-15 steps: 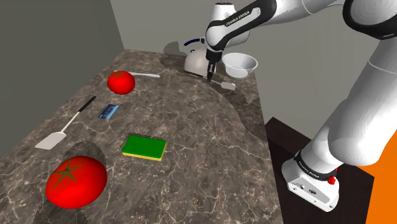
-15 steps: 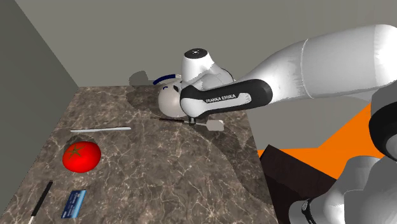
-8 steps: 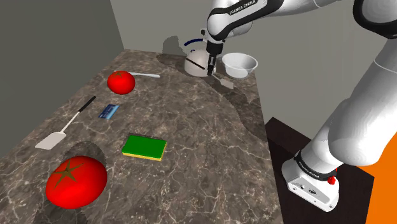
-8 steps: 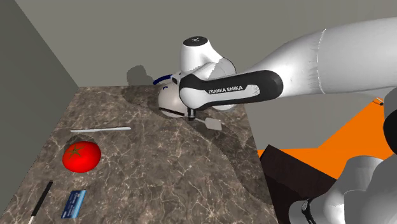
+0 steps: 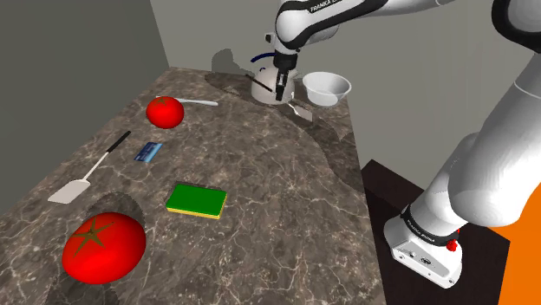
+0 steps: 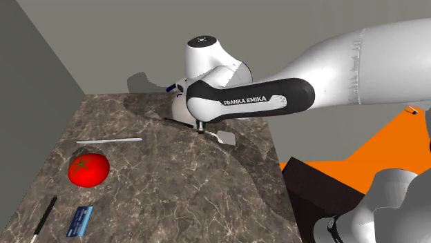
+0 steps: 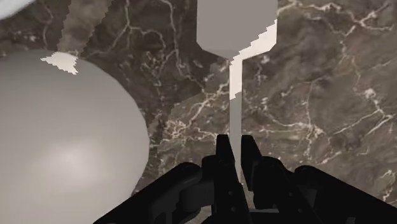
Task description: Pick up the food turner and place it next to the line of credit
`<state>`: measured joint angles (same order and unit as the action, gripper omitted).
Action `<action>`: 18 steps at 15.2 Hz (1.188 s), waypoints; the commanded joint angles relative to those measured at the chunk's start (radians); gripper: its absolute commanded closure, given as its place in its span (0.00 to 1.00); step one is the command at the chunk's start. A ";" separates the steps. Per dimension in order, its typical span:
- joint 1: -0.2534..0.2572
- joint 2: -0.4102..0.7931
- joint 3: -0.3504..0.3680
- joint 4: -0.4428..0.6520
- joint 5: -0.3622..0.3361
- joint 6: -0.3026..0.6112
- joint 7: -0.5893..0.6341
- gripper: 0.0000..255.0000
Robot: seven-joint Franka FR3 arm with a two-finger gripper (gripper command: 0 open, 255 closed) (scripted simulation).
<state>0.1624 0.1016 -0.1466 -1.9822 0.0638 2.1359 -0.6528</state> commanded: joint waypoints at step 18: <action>0.242 0.177 0.166 0.249 -0.053 -0.059 0.435 1.00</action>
<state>0.3893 0.2580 0.0117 -1.7630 0.0146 2.0855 -0.2432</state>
